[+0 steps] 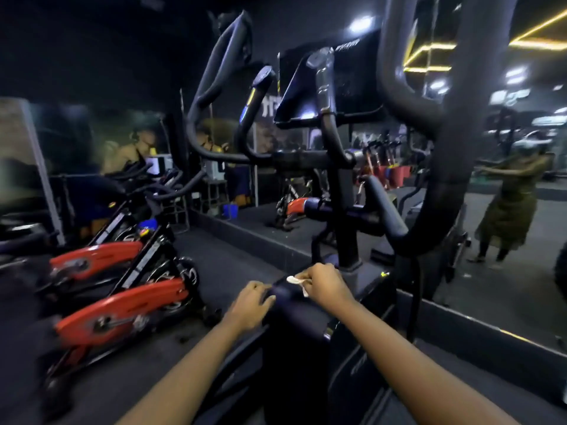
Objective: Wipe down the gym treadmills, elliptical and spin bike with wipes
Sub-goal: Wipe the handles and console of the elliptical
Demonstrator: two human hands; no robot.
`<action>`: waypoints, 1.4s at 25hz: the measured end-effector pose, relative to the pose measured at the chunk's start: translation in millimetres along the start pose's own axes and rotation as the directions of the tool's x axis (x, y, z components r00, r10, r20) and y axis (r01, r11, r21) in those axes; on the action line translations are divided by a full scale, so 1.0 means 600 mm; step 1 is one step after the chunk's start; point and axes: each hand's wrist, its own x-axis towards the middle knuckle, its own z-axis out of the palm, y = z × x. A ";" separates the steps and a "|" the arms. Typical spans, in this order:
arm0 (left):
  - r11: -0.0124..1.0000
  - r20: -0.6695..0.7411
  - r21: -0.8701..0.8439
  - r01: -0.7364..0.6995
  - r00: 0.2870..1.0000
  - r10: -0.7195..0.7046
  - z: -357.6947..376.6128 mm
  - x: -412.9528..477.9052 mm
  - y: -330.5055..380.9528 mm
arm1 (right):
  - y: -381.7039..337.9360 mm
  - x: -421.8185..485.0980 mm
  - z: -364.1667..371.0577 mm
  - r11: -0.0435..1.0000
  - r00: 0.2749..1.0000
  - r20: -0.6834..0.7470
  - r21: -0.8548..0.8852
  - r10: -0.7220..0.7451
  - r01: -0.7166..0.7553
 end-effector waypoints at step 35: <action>0.223 0.036 0.108 0.969 0.221 -0.975 -0.333 -1.538 -0.466 | -0.987 -0.955 0.678 0.683 0.149 0.731 0.516 -0.666 0.517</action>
